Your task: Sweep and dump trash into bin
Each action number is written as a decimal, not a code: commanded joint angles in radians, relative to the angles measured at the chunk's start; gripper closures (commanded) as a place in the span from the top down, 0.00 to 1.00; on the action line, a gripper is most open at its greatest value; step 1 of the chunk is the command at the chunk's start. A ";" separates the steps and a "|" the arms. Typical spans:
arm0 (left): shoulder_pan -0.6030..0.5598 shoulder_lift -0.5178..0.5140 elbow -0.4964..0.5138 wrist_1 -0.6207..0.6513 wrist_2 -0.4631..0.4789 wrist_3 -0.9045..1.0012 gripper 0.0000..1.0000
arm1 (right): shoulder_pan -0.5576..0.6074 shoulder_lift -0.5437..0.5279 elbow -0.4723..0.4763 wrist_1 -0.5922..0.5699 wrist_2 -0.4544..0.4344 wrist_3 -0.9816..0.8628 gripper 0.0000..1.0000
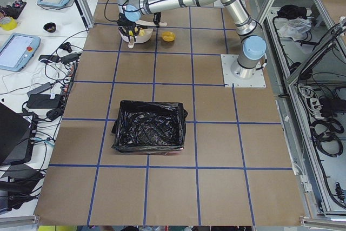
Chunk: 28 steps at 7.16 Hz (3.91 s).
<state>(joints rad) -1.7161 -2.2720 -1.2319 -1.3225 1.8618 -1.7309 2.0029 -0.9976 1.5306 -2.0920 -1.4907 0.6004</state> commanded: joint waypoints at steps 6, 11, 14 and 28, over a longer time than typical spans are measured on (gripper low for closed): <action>0.042 0.025 -0.075 0.122 -0.193 0.166 0.00 | -0.027 -0.127 0.017 0.284 -0.188 -0.129 0.15; 0.120 0.089 -0.077 0.093 -0.182 0.203 0.00 | -0.144 -0.220 0.079 0.325 -0.140 -0.255 0.14; 0.174 0.182 -0.077 -0.065 -0.071 0.221 0.00 | -0.125 -0.254 0.100 0.334 -0.083 -0.176 0.14; 0.222 0.525 -0.785 0.315 0.013 0.157 0.00 | 0.128 -0.213 0.100 0.342 0.044 0.188 0.12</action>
<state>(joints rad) -1.4898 -1.7476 -1.9968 -1.0376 1.8737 -1.5667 2.1278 -1.2148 1.6312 -1.7473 -1.4572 0.7761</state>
